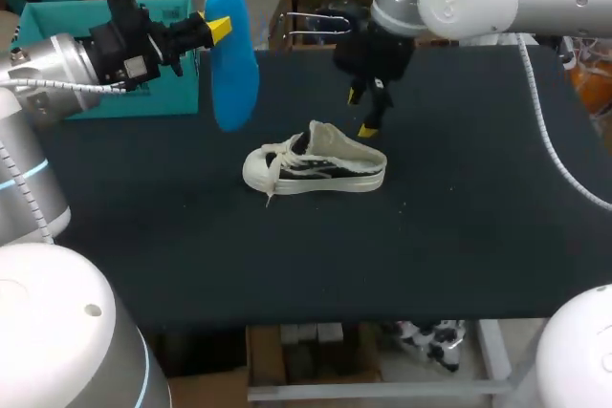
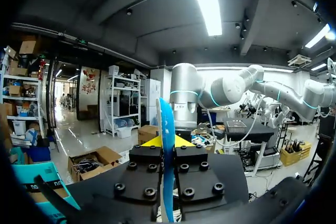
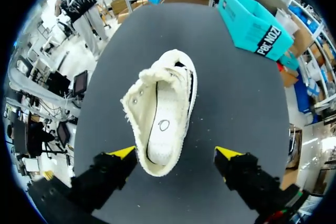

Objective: Open the shoe tongue, take the insole out of the shoe, put the insole back into the shoe, and pack the shoe into the shoebox

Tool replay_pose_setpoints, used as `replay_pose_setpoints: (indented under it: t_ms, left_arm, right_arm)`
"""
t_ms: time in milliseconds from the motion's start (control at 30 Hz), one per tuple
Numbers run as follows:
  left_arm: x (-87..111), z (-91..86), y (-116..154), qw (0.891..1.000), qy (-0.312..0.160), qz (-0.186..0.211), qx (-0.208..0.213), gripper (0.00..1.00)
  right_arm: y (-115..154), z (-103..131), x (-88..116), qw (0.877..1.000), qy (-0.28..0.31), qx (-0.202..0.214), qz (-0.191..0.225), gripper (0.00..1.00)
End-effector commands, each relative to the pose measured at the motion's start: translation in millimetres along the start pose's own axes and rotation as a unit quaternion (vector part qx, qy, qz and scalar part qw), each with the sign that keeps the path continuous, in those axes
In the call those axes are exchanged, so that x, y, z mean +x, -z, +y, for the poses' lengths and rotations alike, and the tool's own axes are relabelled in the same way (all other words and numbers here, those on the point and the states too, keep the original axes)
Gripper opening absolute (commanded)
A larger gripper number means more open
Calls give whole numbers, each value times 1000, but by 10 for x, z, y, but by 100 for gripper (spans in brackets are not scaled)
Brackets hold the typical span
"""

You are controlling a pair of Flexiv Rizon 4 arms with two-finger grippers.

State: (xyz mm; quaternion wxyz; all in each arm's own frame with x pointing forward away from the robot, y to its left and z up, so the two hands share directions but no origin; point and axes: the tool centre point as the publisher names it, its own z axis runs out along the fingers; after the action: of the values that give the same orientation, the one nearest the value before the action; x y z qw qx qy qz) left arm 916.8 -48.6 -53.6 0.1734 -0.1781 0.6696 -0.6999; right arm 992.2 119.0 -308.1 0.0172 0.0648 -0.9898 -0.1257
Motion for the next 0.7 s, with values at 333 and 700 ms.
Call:
replay_pose_setpoints:
  t_ms: [333,700]
  left_arm:
    - [-76,71,361,999,17,-34,-7,0]
    - [-148,134,668,998,17,-58,-15,0]
  right_arm:
    - [-328,390,-117,993,-22,119,-7,100]
    - [-460,415,-144,989,-44,143,-2,28]
